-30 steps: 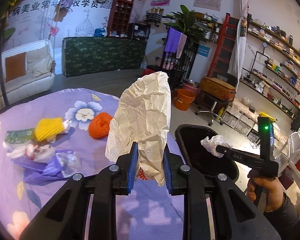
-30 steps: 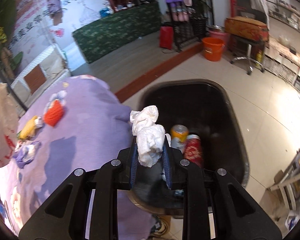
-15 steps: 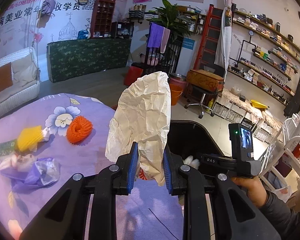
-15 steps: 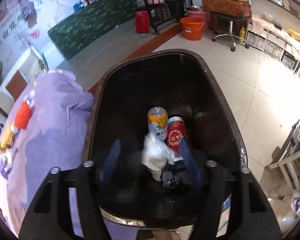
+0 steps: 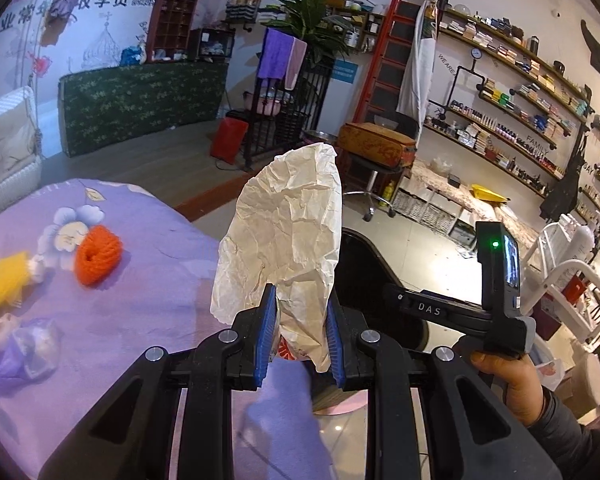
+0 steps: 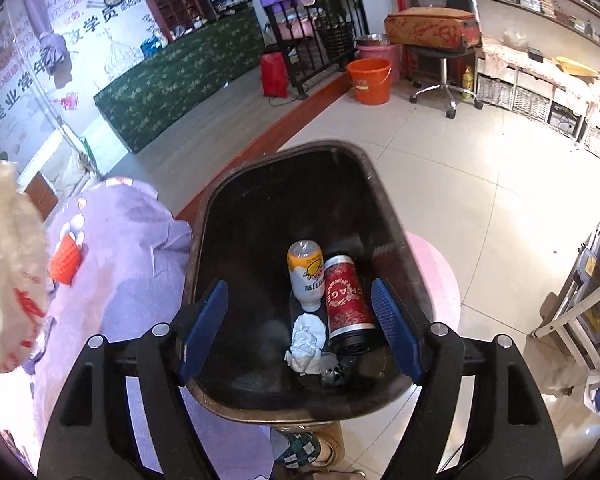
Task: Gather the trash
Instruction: 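Lower the beige paper into the bin and open the left tool, then move both tools from the bin back over the table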
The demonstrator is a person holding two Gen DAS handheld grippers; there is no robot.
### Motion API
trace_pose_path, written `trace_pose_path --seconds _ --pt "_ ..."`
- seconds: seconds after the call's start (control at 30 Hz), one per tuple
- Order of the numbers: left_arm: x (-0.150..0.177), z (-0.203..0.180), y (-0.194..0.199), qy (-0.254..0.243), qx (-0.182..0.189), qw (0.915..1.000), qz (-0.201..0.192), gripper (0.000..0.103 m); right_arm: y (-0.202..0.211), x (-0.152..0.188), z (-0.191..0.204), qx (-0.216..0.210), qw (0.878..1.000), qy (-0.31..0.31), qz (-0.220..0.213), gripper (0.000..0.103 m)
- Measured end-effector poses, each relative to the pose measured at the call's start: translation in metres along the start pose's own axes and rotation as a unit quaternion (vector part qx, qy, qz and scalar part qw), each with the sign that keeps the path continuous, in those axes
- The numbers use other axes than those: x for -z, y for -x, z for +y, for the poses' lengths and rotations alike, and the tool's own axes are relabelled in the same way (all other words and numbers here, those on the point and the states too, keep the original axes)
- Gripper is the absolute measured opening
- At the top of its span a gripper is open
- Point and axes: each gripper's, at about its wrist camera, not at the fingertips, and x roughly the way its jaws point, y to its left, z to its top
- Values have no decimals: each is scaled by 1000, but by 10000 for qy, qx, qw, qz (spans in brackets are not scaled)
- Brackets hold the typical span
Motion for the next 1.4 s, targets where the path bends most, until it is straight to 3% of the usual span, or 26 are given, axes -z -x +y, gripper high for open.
trace_pose_path --seconds 0.3,0.63,0.7,0.83,0.97,1.03,1.17,1.4 --pt "-7 -35 -66 -44 671 9957 643 23 34 -8 -33 311 9983 -265 -417 77" --pt "4 -77 -110 -229 960 9883 1166 24 36 -5 -70 582 9953 -662 -394 77" --pt "6 -81 -117 -233 932 9877 1231 30 38 -6 -74 603 9949 -697 -418 77" --pt "7 -83 -121 -210 982 9869 1261 68 40 -7 -79 663 9939 -747 -458 77" --pt "6 -85 -115 -256 1096 9863 1206 86 42 -8 -80 679 9933 -778 -510 78" --pt "5 -83 -109 -189 1167 9870 1085 92 44 -8 -78 625 9935 -778 -557 85" --pt "3 -76 -93 -149 1056 9902 907 94 45 -8 -68 462 9949 -640 -624 86" --pt "8 -52 -49 -316 242 9984 391 97 42 -8 -31 178 9974 -283 -641 90"
